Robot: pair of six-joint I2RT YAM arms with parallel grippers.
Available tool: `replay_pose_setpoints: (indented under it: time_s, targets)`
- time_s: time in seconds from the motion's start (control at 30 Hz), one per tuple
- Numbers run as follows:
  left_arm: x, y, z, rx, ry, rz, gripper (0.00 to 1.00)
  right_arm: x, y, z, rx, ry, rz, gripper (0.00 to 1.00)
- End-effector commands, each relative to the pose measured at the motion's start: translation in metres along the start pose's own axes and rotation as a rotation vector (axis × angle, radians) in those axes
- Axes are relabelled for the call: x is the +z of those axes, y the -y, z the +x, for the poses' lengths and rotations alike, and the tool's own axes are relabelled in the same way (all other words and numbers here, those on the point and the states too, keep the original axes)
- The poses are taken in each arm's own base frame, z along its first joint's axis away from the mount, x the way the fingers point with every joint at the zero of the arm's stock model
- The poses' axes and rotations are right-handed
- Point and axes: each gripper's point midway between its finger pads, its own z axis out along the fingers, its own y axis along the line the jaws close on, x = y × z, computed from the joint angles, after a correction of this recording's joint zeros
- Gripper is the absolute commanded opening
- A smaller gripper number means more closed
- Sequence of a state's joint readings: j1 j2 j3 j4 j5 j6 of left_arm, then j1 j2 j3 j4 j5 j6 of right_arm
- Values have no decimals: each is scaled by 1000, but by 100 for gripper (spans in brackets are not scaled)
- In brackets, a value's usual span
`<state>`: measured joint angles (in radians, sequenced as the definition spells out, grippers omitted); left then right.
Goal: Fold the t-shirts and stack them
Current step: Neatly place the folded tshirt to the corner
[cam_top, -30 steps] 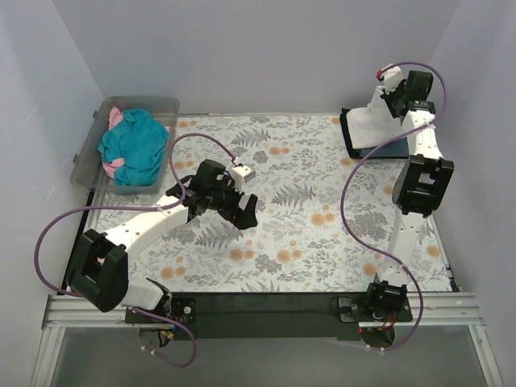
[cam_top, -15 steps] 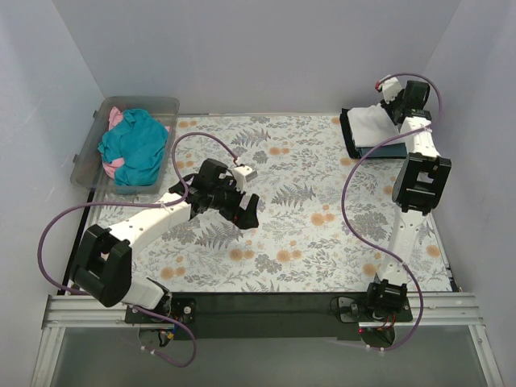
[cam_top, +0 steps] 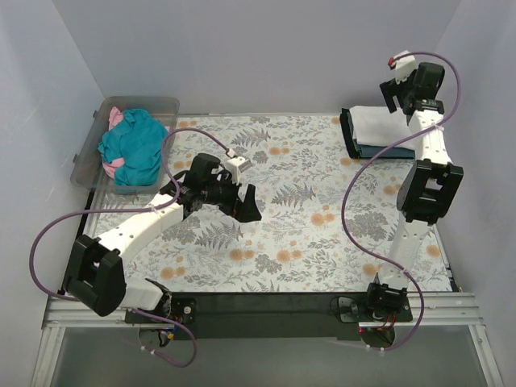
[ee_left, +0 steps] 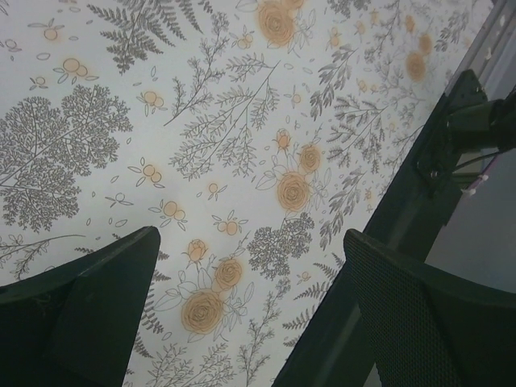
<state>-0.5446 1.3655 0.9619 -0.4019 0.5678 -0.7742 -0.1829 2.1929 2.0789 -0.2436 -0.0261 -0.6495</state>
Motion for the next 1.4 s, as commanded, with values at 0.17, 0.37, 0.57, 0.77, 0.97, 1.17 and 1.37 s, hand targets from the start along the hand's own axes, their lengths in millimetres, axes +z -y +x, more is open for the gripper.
replay_pose_setpoints:
  time_s: [0.17,0.37,0.57,0.77,0.97,1.17,1.37]
  targets:
    - [-30,23,-42,20,156,58,98,-36,30,-76,384,242,45,97]
    - [-41,17,-56,-41,184,26,98,-59,-11,-101,475,309,-198,93]
    - [-44,-15,-65,-187,109,-30,98,-119,-80,-105,491,174,-406,98]
    - [-57,-58,-62,-308,74,-110,98,-192,-177,-61,400,3,-590,98]
    - [-65,-112,-27,-366,30,-274,98,-256,-260,-27,312,-84,-756,98]
    - [-88,-112,-15,-313,85,-358,98,-282,-276,-4,321,-113,-790,98]
    - [-102,-102,-8,-281,116,-385,98,-296,-280,13,342,-123,-772,98]
